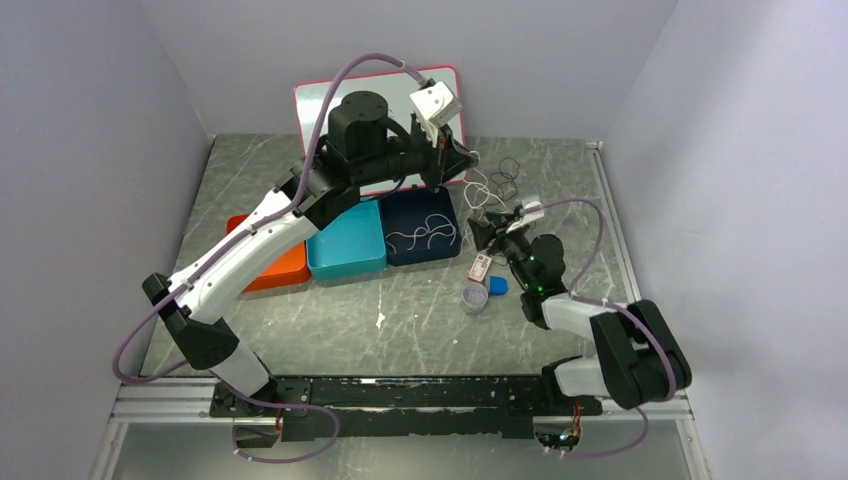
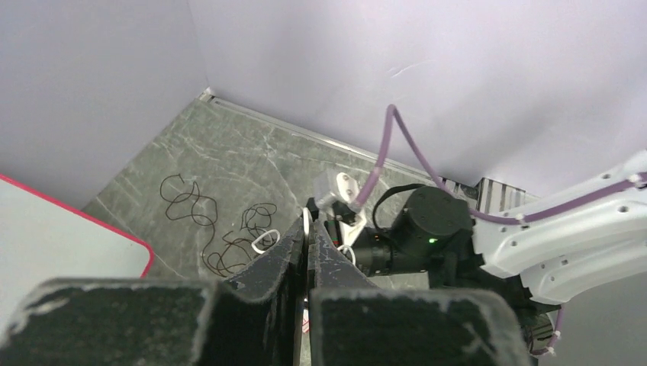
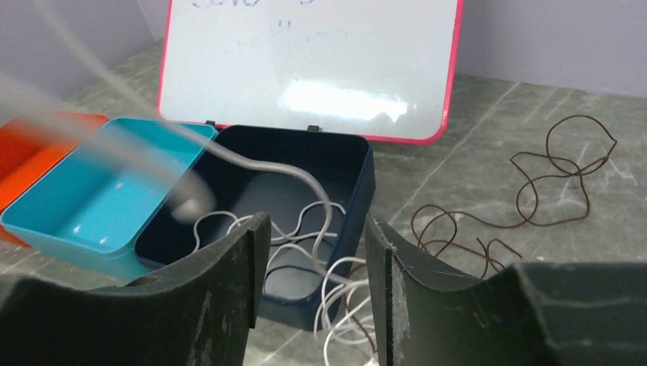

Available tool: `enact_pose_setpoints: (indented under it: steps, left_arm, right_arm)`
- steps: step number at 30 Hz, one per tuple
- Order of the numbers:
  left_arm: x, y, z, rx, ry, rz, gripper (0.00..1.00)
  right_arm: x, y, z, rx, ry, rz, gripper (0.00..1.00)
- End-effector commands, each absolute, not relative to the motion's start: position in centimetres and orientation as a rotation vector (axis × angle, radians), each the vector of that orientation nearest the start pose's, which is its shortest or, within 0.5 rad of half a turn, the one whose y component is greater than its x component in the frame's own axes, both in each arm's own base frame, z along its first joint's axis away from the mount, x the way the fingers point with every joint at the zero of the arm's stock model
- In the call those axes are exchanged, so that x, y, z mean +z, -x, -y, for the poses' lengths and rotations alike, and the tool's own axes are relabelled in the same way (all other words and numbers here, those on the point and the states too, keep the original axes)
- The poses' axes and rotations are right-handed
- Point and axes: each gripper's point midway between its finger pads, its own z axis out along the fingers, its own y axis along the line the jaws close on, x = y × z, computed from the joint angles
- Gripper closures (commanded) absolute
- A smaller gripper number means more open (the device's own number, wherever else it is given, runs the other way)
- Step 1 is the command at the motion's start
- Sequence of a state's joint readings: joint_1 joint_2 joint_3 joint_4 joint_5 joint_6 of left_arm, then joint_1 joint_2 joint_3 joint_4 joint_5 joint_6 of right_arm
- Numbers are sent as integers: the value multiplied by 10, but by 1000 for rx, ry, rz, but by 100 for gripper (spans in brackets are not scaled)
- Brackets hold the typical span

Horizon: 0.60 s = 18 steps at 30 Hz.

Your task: Untangle the cables

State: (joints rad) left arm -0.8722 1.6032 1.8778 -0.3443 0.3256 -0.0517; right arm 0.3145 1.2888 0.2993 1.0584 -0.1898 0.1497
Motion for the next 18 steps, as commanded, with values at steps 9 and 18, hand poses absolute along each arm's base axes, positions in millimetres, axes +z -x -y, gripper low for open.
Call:
enact_pose_setpoints:
  steps: [9, 18]
  left_arm:
    - [508, -234, 369, -991, -848, -1376, 93]
    - [542, -247, 304, -750, -637, -1397, 93]
  right_arm:
    - [169, -397, -142, 476, 28, -1499, 73]
    - [141, -395, -120, 388, -95, -1604, 75]
